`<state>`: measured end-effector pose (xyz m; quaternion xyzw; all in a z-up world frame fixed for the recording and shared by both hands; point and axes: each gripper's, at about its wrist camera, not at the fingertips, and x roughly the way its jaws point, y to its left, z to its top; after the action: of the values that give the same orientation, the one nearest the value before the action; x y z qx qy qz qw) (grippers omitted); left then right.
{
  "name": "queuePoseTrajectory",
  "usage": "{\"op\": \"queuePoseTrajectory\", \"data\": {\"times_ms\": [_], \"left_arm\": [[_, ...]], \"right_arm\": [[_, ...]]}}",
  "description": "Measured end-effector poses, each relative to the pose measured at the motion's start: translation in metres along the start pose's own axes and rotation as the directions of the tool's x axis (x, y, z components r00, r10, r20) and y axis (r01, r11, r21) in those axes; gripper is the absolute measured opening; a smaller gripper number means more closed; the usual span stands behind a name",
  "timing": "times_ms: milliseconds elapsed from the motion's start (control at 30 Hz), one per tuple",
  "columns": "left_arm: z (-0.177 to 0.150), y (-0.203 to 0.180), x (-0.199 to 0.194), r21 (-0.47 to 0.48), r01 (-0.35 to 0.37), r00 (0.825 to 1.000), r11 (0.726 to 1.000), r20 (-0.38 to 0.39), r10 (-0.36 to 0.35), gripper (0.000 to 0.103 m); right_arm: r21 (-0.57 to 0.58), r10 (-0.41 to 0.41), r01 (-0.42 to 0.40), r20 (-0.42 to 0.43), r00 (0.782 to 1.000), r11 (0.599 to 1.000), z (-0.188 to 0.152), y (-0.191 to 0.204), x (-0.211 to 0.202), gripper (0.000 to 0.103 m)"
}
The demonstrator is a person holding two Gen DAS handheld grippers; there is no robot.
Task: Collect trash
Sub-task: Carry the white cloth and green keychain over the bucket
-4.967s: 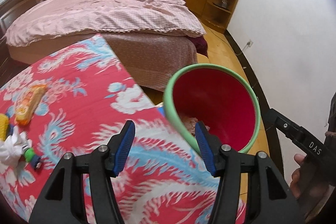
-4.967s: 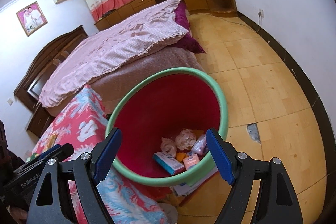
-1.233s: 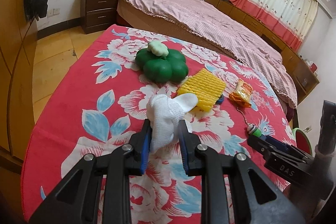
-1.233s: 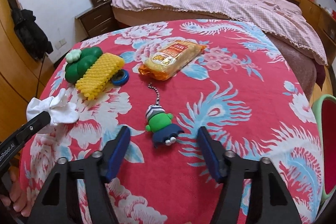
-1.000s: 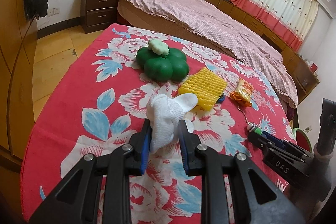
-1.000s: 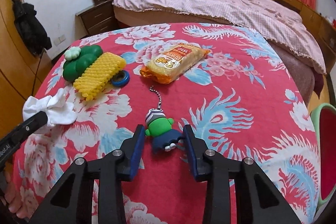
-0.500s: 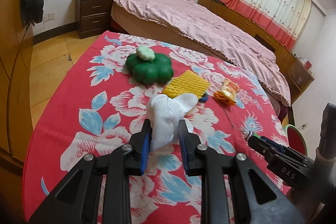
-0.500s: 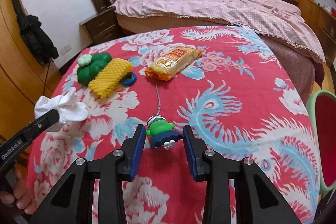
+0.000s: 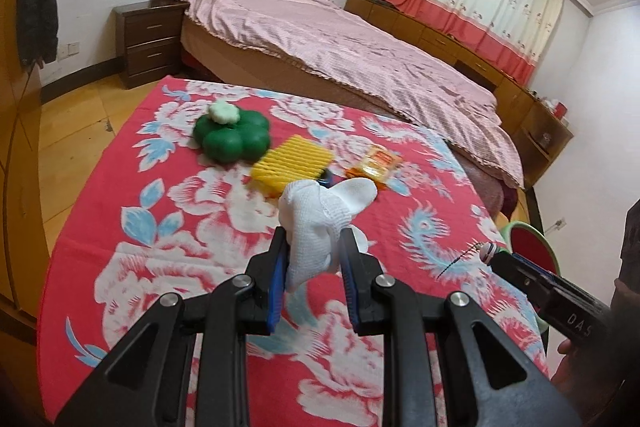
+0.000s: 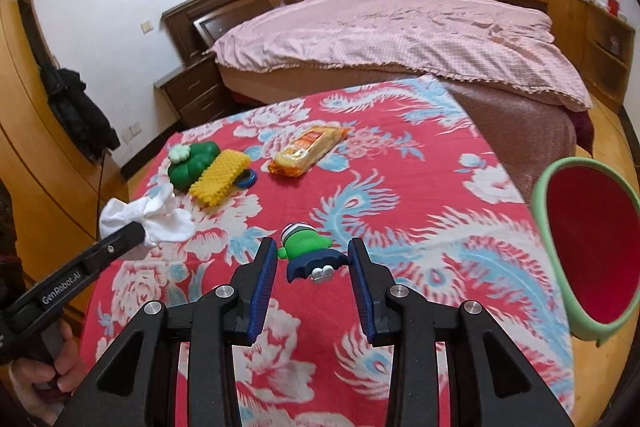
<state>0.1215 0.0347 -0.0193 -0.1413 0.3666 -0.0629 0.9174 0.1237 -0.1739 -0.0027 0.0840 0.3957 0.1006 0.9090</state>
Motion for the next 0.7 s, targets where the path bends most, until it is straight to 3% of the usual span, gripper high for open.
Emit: {"op": "queuePoseTrajectory", "data": {"times_ms": [300, 700], "left_arm": [[-0.004, -0.043, -0.013, 0.078, 0.067, 0.998, 0.995, -0.007, -0.066, 0.025], [-0.004, -0.107, -0.005, 0.171, 0.171, 0.984, 0.970, -0.072, -0.161, 0.025]], "right_arm": [[0.069, -0.045, 0.040, 0.080, 0.996, 0.997, -0.003, -0.034, -0.045, 0.037], [0.187, -0.141, 0.114, 0.140, 0.980, 0.976, -0.006, -0.099, -0.085, 0.037]]}}
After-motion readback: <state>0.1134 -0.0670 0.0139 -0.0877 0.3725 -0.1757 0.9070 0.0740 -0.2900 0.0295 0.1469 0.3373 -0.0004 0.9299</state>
